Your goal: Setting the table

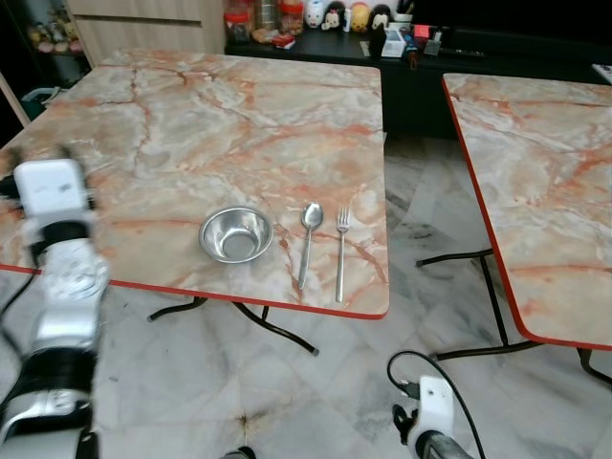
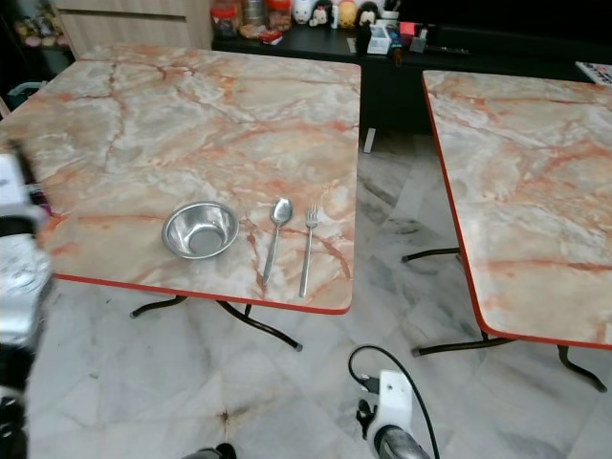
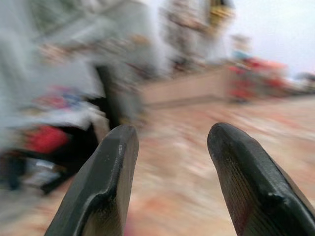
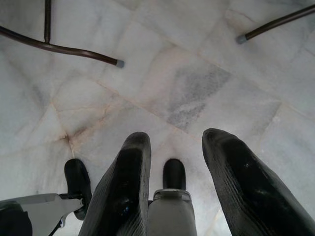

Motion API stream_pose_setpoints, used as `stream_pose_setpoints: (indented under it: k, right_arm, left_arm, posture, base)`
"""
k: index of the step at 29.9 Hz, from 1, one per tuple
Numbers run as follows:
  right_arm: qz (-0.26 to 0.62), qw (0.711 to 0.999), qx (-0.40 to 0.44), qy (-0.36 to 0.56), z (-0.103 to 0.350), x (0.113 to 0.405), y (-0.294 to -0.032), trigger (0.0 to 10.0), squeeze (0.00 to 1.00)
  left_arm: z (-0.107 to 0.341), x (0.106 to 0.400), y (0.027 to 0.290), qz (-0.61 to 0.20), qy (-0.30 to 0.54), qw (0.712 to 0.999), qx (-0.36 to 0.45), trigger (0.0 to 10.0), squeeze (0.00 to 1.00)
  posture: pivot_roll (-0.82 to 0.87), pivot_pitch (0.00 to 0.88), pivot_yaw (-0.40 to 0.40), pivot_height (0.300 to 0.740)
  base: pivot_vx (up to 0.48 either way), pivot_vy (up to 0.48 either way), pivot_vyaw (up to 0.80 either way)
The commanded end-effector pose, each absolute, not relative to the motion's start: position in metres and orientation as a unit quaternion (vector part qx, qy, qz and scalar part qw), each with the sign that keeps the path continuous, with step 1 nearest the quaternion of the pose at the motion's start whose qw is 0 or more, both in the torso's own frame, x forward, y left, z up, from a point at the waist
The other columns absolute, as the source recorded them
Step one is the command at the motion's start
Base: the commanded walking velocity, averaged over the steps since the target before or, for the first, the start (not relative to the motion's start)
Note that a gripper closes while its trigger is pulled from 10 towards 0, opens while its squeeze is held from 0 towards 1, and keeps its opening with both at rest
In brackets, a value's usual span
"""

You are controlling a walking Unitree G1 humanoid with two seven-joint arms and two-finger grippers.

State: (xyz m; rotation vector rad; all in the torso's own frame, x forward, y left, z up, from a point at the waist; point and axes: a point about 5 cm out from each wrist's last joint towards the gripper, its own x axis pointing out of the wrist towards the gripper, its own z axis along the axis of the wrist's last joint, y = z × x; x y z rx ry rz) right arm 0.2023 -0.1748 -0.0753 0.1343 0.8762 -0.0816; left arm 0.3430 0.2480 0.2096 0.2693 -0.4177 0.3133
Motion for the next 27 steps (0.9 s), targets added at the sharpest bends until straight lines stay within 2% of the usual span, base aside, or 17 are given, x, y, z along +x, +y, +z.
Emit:
stream_pose_setpoints:
  k: [1, 3, 6, 7, 8, 9, 13, 14, 15, 16, 17, 18, 27]
  right_arm:
    - [-0.045, 0.900, 0.068, 0.428, -0.077, 0.200, -0.175, 10.0, 0.00]
    - [-0.046, 0.900, 0.069, 0.428, -0.077, 0.199, -0.176, 10.0, 0.00]
    - [-0.046, 0.900, 0.070, 0.428, -0.077, 0.199, -0.175, 10.0, 0.00]
    - [-0.046, 0.900, 0.070, 0.429, -0.077, 0.198, -0.175, 10.0, 0.00]
    - [-0.046, 0.899, 0.070, 0.429, -0.078, 0.198, -0.175, 10.0, 0.00]
    - [-0.046, 0.899, 0.071, 0.429, -0.077, 0.198, -0.175, 10.0, 0.00]
    - [-0.047, 0.900, 0.071, 0.428, -0.077, 0.199, -0.175, 10.0, 0.00]
    - [-0.047, 0.900, 0.072, 0.427, -0.077, 0.200, -0.175, 10.0, 0.00]
    - [-0.047, 0.900, 0.072, 0.427, -0.077, 0.200, -0.175, 10.0, 0.00]
    - [-0.046, 0.900, 0.072, 0.427, -0.077, 0.200, -0.175, 10.0, 0.00]
    - [-0.046, 0.900, 0.073, 0.427, -0.077, 0.200, -0.175, 10.0, 0.00]
    - [-0.046, 0.900, 0.073, 0.427, -0.077, 0.200, -0.175, 10.0, 0.00]
    - [-0.046, 0.899, 0.075, 0.429, -0.078, 0.198, -0.175, 10.0, 0.00]
  left_arm:
    - [0.216, 0.347, 0.238, 0.109, -0.203, 0.966, 0.115, 10.0, 0.00]
    - [0.215, 0.352, 0.227, 0.070, -0.189, 0.975, 0.098, 10.0, 0.00]
    - [0.211, 0.355, 0.222, 0.054, -0.175, 0.978, 0.097, 10.0, 0.00]
    - [0.208, 0.358, 0.222, 0.054, -0.162, 0.981, 0.094, 10.0, 0.11]
    - [0.207, 0.359, 0.221, 0.052, -0.158, 0.982, 0.095, 10.0, 0.93]
    - [0.205, 0.361, 0.219, 0.037, -0.142, 0.986, 0.076, 10.0, 1.00]
    - [0.202, 0.363, 0.216, 0.014, -0.119, 0.990, 0.074, 10.0, 1.00]
    - [0.193, 0.367, 0.211, -0.012, -0.074, 0.993, 0.086, 10.0, 1.00]
    - [0.193, 0.367, 0.211, -0.012, -0.074, 0.993, 0.086, 10.0, 1.00]
    - [0.185, 0.368, 0.208, -0.032, -0.037, 0.995, 0.090, 10.0, 1.00]
    - [0.182, 0.369, 0.207, -0.038, -0.024, 0.994, 0.101, 10.0, 0.93]
    - [0.179, 0.369, 0.206, -0.041, -0.014, 0.993, 0.105, 10.0, 0.00]
    - [0.165, 0.370, 0.204, -0.051, 0.055, 0.994, 0.079, 10.0, 0.00]
  posture:
    - [0.12, 0.129, -0.013, 0.740]
    - [0.12, 0.133, -0.011, 0.740]
    - [0.12, 0.133, -0.011, 0.740]
    - [0.12, 0.132, -0.011, 0.740]
    - [0.12, 0.132, -0.011, 0.740]
    - [0.11, 0.131, -0.011, 0.740]
    - [0.11, 0.131, -0.010, 0.740]
    - [0.11, 0.132, -0.009, 0.740]
    - [0.11, 0.132, -0.009, 0.740]
    - [0.11, 0.133, -0.009, 0.740]
    - [0.11, 0.133, -0.008, 0.740]
    - [0.11, 0.133, -0.008, 0.740]
    - [0.10, 0.130, -0.007, 0.740]
  base:
    - [0.000, 0.000, 0.00]
    - [0.000, 0.000, 0.00]
    - [0.000, 0.000, 0.00]
    - [0.000, 0.000, 0.00]
    - [0.000, 0.000, 0.00]
    - [0.000, 0.000, 0.00]
    - [0.000, 0.000, 0.00]
    - [0.000, 0.000, 0.00]
    - [0.000, 0.000, 0.00]
    - [0.000, 0.000, 0.00]
    - [0.000, 0.000, 0.00]
    - [0.000, 0.000, 0.00]
    - [0.000, 0.000, 0.00]
